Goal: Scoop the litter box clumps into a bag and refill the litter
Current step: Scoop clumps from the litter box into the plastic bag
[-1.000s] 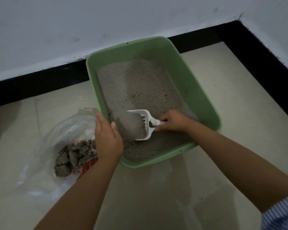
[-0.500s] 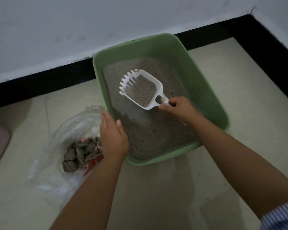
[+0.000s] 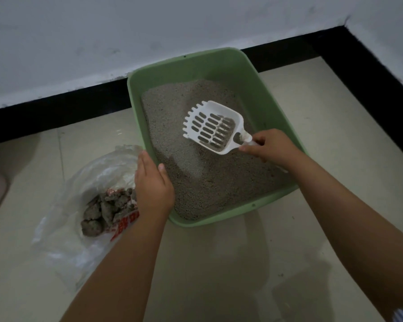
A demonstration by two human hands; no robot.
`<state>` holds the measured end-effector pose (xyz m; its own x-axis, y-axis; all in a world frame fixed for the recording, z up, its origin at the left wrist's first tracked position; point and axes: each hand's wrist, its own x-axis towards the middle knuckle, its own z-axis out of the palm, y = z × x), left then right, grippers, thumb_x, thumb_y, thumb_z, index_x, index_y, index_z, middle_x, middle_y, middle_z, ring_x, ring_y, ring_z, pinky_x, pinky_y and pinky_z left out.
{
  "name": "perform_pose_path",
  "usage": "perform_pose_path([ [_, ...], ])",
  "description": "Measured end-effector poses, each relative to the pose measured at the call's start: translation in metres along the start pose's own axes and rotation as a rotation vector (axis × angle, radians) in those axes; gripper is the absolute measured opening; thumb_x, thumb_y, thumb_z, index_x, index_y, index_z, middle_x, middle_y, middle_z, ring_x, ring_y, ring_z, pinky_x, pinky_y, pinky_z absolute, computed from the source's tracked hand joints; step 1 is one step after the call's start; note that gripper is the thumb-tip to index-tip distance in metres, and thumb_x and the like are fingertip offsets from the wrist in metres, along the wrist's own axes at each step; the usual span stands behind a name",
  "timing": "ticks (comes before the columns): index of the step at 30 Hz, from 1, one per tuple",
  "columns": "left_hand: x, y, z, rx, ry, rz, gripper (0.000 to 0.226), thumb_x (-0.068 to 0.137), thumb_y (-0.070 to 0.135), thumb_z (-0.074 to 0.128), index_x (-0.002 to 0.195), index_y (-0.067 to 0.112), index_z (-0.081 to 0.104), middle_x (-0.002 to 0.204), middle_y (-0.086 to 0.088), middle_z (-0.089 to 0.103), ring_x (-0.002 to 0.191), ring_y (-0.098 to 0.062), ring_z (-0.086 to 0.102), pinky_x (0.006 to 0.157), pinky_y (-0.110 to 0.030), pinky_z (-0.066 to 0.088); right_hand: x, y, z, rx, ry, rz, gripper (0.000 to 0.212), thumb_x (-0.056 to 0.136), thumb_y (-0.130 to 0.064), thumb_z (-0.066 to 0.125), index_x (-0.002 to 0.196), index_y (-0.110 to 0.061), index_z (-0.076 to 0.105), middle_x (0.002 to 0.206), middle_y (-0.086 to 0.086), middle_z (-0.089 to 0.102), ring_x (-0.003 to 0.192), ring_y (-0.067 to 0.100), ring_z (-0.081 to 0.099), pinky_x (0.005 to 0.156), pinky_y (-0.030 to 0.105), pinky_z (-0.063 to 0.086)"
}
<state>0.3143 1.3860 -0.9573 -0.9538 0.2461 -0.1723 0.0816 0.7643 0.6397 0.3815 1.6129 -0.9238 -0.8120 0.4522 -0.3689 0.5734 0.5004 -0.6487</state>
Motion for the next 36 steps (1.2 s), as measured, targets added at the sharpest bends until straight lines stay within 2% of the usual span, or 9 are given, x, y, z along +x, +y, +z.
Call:
perform_pose_path([
  [4,0.0,0.0,0.001,0.005,0.005,-0.006,0.053,0.101,0.019,0.028,0.147,0.003,0.008,0.156,-0.014,0.012,0.145,-0.025,0.012,0.116,-0.031,0.012,-0.004,0.009,0.0,-0.03,0.01,0.014,0.039,0.083,-0.026,0.067,0.088,0.012,0.063,0.068,0.014,0.048,0.064,0.02,0.045,0.063,0.027,0.033],
  [6,0.0,0.0,0.001,0.001,0.008,-0.003,0.053,0.101,0.019,0.028,0.147,0.003,0.008,0.156,-0.014,0.012,0.145,-0.025,0.012,0.116,-0.03,0.011,-0.003,0.01,-0.004,-0.17,-0.005,0.019,0.034,0.084,-0.03,0.065,0.072,0.002,0.062,0.06,0.008,0.046,0.057,0.019,0.043,0.055,0.025,0.029],
  [9,0.0,-0.001,0.001,0.0,0.009,-0.003,0.053,0.101,0.018,0.028,0.147,0.002,0.009,0.156,-0.015,0.012,0.145,-0.025,0.012,0.116,-0.03,0.011,0.001,0.007,-0.019,-0.449,-0.061,0.041,0.041,0.085,-0.035,0.063,0.055,-0.013,0.046,0.053,0.002,0.038,0.048,0.013,0.033,0.049,0.026,0.024],
  [12,0.001,-0.001,0.001,0.003,0.01,0.01,0.053,0.1,0.017,0.028,0.147,0.0,0.009,0.155,-0.016,0.013,0.144,-0.026,0.012,0.116,-0.029,0.011,0.001,0.0,-0.037,-0.705,-0.156,0.086,0.038,0.084,-0.038,0.063,0.057,-0.015,0.05,0.054,0.0,0.042,0.05,0.012,0.037,0.05,0.025,0.029],
  [15,0.001,0.0,0.001,0.012,0.013,0.013,0.052,0.1,0.017,0.028,0.147,0.0,0.01,0.155,-0.016,0.013,0.144,-0.026,0.012,0.116,-0.028,0.011,-0.001,-0.008,-0.045,-0.842,-0.283,0.123,0.025,0.082,-0.035,0.067,0.074,-0.012,0.062,0.057,-0.001,0.048,0.051,0.01,0.043,0.049,0.022,0.033],
  [22,0.0,0.0,0.002,0.014,0.014,0.014,0.053,0.1,0.017,0.028,0.147,0.0,0.009,0.155,-0.016,0.012,0.144,-0.026,0.013,0.115,-0.029,0.012,0.003,-0.023,-0.03,-0.859,-0.467,0.149,0.021,0.083,-0.027,0.068,0.083,-0.005,0.066,0.057,0.0,0.051,0.05,0.011,0.046,0.047,0.02,0.037],
  [26,0.0,0.001,0.002,0.005,0.005,0.005,0.053,0.101,0.018,0.028,0.147,0.002,0.008,0.156,-0.015,0.011,0.145,-0.025,0.012,0.115,-0.028,0.011,0.005,-0.009,0.004,-0.762,-0.555,0.074,0.03,0.082,-0.029,0.067,0.063,-0.008,0.056,0.056,0.0,0.046,0.054,0.015,0.044,0.05,0.022,0.034],
  [33,0.0,0.001,0.001,0.002,-0.004,0.009,0.054,0.1,0.018,0.028,0.147,0.0,0.008,0.155,-0.016,0.011,0.144,-0.026,0.012,0.115,-0.028,0.011,0.007,0.005,0.042,-0.456,-0.553,0.052,0.04,0.085,-0.027,0.065,0.055,-0.014,0.042,0.054,0.001,0.041,0.049,0.011,0.038,0.047,0.023,0.029],
  [36,0.001,0.001,0.001,0.003,0.002,0.011,0.053,0.1,0.017,0.029,0.147,0.0,0.009,0.155,-0.016,0.012,0.144,-0.026,0.012,0.115,-0.028,0.011,0.006,0.008,0.04,-0.396,-0.512,0.034,0.03,0.083,-0.027,0.067,0.066,-0.009,0.051,0.056,0.002,0.038,0.049,0.011,0.034,0.048,0.023,0.026],
])
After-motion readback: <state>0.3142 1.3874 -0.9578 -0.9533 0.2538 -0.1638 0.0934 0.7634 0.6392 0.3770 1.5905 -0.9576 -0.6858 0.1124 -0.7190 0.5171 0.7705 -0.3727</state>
